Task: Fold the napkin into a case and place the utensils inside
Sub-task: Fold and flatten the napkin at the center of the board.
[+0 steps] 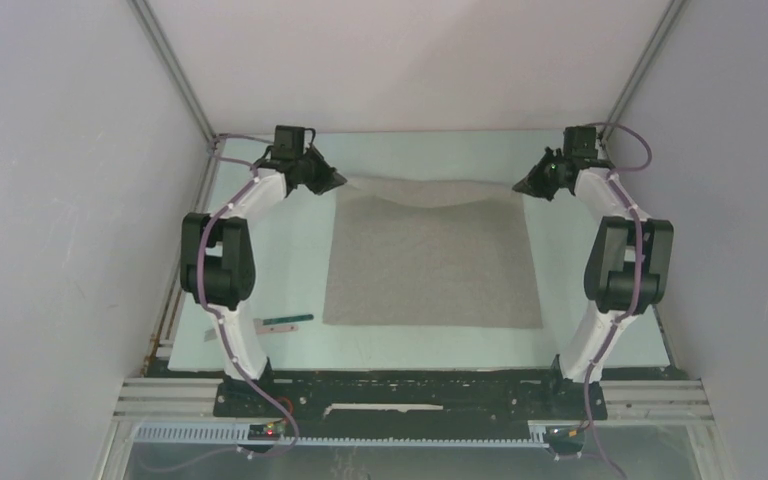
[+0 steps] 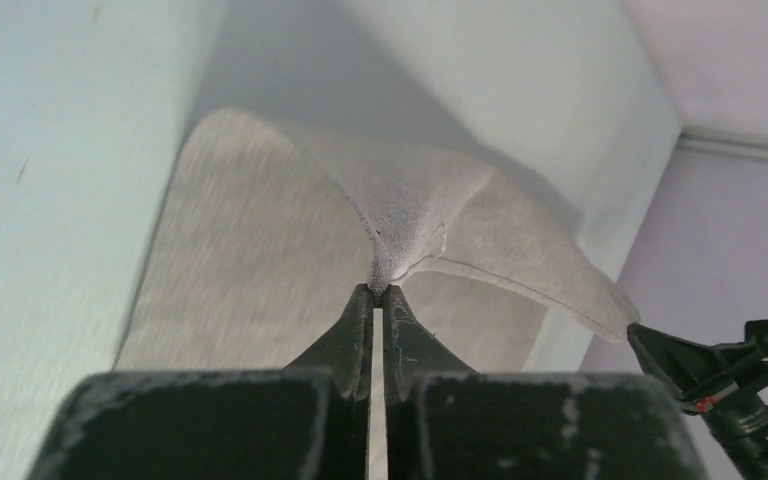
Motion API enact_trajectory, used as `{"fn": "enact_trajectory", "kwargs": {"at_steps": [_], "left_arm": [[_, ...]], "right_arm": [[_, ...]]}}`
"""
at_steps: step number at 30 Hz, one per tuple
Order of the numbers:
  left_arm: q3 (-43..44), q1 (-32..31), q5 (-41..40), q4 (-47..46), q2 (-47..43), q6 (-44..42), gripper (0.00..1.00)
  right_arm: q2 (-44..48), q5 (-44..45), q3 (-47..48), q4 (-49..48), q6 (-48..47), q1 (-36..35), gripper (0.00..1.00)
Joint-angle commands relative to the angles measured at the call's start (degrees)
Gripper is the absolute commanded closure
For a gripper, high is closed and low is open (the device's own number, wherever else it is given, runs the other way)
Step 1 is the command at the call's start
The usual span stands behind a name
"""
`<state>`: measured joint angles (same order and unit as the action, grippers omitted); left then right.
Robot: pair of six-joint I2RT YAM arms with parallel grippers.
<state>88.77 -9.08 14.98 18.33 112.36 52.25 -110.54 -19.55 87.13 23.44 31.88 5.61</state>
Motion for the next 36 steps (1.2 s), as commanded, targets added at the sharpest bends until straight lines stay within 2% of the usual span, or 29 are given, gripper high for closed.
{"fn": "enact_trajectory", "kwargs": {"at_steps": [1,9,12,15,19,27,36], "left_arm": [[-7.75,0.20,2.22,4.64,-11.34,-5.66,1.00],[-23.80,-1.05,4.51,7.65,-22.83,-11.87,1.00],[-30.15,-1.64,4.45,8.15,-27.91,-11.69,1.00],[-35.36,-3.04,7.06,8.05,-32.00,-10.77,1.00],[-40.75,-5.66,5.28,7.95,-36.27,-10.68,1.00],[-45.63,-5.99,3.98,11.00,-41.36,-13.00,1.00],[-50.79,-6.01,1.44,11.95,-44.57,-13.90,1.00]], "right_arm": [[13.09,1.48,-7.72,8.00,-4.63,0.48,1.00],[27.00,6.55,-21.57,14.47,-7.34,0.51,1.00],[31.56,8.28,-26.41,16.86,-6.65,0.62,1.00],[35.41,6.43,-31.72,18.40,-4.72,0.89,1.00],[40.35,9.24,-35.93,19.96,-2.60,0.96,1.00],[47.37,9.93,-44.38,22.46,-0.17,0.92,1.00],[51.97,14.74,-46.84,26.08,7.30,1.19,1.00]]}}
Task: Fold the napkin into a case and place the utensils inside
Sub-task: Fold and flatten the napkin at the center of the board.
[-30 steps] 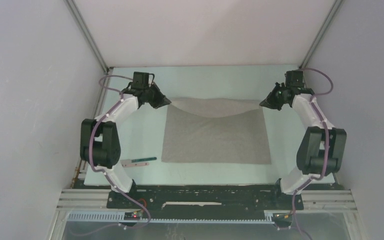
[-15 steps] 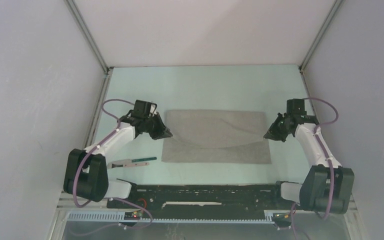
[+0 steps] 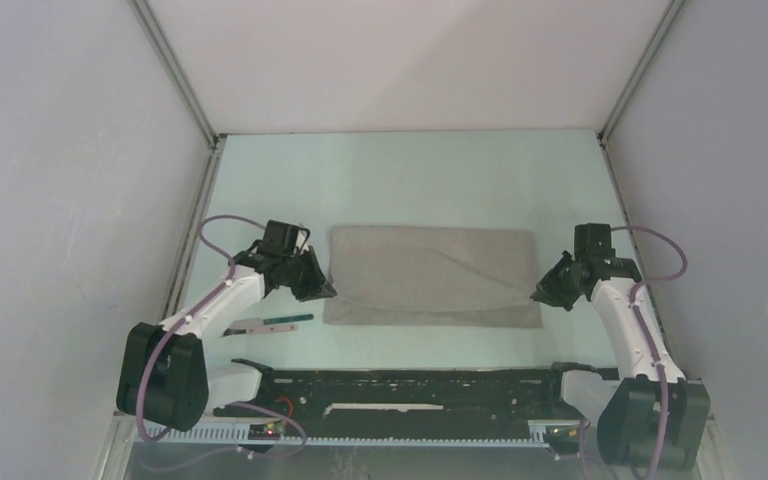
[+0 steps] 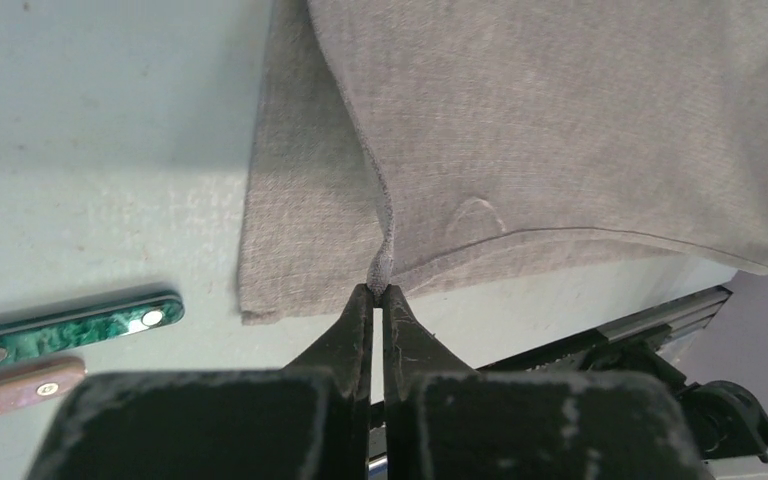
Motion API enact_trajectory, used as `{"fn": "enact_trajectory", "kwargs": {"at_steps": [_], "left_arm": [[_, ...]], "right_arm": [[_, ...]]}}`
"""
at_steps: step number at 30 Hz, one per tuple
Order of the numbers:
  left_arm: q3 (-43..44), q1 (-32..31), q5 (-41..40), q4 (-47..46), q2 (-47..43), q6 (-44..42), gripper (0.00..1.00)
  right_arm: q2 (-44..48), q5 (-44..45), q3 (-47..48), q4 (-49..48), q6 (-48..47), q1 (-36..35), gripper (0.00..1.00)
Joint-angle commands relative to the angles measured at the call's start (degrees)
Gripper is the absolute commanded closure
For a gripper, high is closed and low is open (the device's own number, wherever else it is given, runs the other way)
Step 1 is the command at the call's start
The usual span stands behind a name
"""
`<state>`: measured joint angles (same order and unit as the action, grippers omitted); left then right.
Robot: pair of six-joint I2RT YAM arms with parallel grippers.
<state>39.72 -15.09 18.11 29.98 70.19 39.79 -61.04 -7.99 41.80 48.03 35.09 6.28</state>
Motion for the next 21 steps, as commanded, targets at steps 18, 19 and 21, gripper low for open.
{"fn": "enact_trajectory", "kwargs": {"at_steps": [18,19,21], "left_arm": [[-8.42,-0.76,-2.21,-2.80,-5.89,2.37,1.00],[-8.51,-0.95,-2.44,-2.83,-5.81,2.33,1.00],[-8.64,-1.25,-2.78,-2.86,-5.73,2.38,1.00]], "right_arm": [[2.33,7.99,-4.49,1.58,9.66,0.92,1.00],[1.84,7.99,-4.60,1.17,9.99,0.92,1.00],[0.99,7.99,-4.91,0.50,10.17,0.84,1.00]]}}
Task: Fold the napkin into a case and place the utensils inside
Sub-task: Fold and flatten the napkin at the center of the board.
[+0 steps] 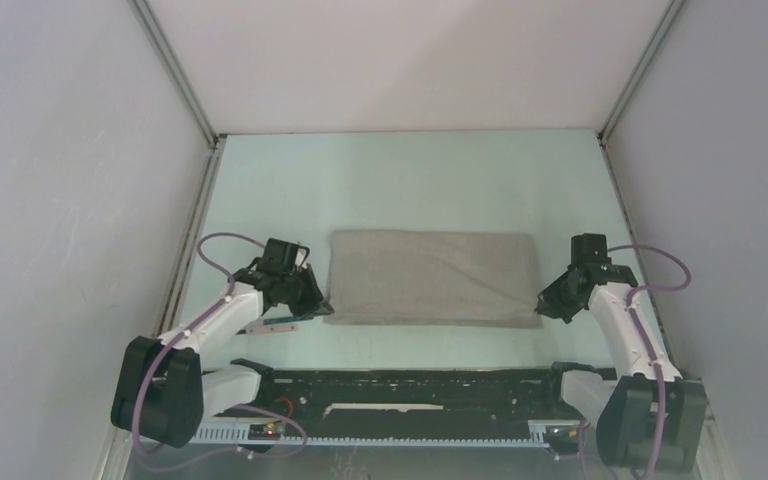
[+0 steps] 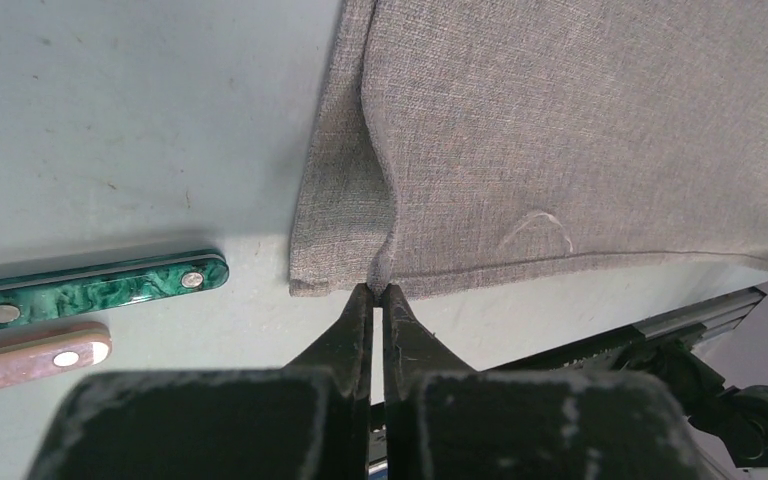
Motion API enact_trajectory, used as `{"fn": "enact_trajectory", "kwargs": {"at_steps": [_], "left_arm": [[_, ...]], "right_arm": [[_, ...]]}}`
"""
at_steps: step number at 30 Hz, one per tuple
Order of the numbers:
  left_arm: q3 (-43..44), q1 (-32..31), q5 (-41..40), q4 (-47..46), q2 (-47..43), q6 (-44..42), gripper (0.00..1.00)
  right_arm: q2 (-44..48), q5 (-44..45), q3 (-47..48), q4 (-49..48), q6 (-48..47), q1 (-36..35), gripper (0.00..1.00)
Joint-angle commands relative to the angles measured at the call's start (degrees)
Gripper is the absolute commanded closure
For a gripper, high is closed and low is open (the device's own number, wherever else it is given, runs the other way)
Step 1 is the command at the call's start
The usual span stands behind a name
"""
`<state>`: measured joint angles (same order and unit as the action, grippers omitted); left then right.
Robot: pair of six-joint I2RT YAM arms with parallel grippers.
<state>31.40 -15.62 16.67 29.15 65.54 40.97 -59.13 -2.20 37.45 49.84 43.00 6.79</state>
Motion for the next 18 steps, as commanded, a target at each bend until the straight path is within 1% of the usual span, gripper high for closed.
{"fn": "enact_trajectory", "kwargs": {"at_steps": [1,10,18], "left_arm": [[-0.49,-0.94,-1.49,-2.21,-1.08,1.33,1.00],[-1.29,-1.43,-4.27,-3.24,1.00,0.00,1.00],[-2.71,-1.48,-3.92,-5.34,2.90,0.81,1.00]], "right_arm": [[-1.27,3.41,-0.78,-1.61,2.26,0.33,1.00],[-3.88,4.25,-2.71,-5.15,1.47,0.34,1.00],[-4.74,5.20,-4.48,-7.05,1.67,0.33,1.00]]}}
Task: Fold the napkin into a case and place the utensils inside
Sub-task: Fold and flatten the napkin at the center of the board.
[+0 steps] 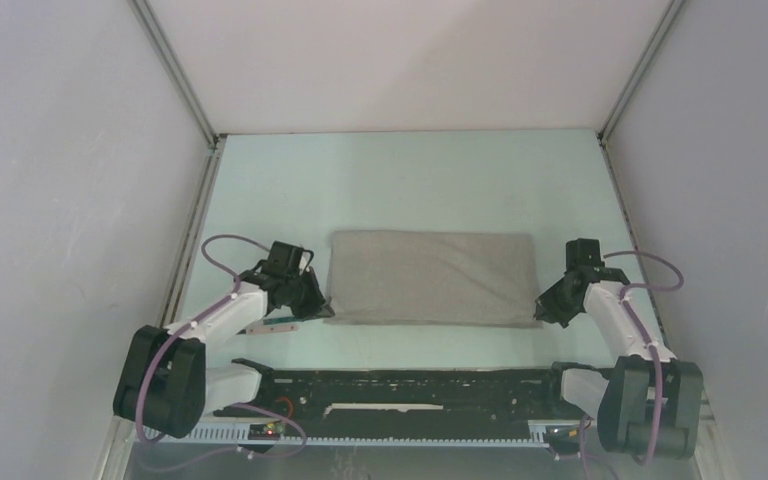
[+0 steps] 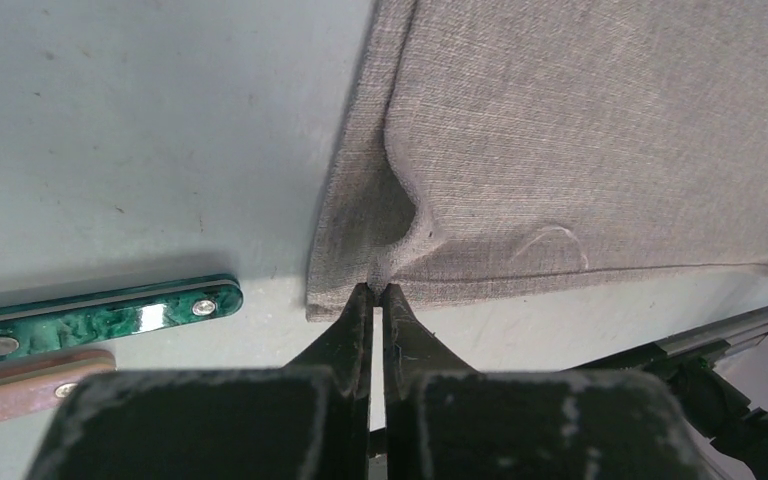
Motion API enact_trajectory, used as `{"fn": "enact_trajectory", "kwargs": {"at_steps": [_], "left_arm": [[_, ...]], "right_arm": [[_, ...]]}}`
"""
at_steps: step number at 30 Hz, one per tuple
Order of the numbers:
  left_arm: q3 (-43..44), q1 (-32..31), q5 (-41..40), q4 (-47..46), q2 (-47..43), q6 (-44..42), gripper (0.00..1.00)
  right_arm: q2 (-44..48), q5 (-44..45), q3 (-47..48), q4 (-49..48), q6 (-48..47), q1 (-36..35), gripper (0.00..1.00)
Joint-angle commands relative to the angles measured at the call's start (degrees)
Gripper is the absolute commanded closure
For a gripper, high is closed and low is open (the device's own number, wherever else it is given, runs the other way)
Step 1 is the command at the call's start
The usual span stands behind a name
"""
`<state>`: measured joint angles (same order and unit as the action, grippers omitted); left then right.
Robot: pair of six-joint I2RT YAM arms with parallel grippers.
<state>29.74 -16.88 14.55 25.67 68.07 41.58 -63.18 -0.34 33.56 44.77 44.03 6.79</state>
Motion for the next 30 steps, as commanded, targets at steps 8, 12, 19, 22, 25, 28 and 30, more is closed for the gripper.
{"fn": "enact_trajectory", "kwargs": {"at_steps": [8,12,19,22,25,28,30], "left_arm": [[-2.37,-0.30,-1.28,-3.06,1.77,-0.34,1.00],[-2.55,-0.31,-2.26,-2.96,2.52,-1.28,1.00],[-3.82,-0.25,-2.30,-2.14,-1.09,0.31,1.00],[-3.39,-0.25,-2.59,0.06,-3.53,0.35,1.00],[-2.95,-0.26,-3.59,1.61,-5.86,0.34,1.00],[-3.16,-0.26,-4.16,2.01,-7.12,0.96,1.00],[-3.50,-0.26,-3.77,1.83,-7.05,1.29,1.00]], "right_arm": [[-2.19,3.91,-1.22,-3.58,-0.11,0.17,1.00],[-1.87,4.36,-2.09,-3.92,0.06,0.07,1.00],[-1.01,4.46,-2.63,-3.35,0.55,-0.32,1.00],[-0.17,4.80,-2.62,-2.87,0.92,-0.85,1.00],[0.56,4.80,-2.60,-2.23,1.61,-1.42,1.00],[1.20,5.20,-2.66,-1.87,2.04,-1.93,1.00],[1.11,5.42,-2.72,-1.88,2.16,-1.95,1.00]]}}
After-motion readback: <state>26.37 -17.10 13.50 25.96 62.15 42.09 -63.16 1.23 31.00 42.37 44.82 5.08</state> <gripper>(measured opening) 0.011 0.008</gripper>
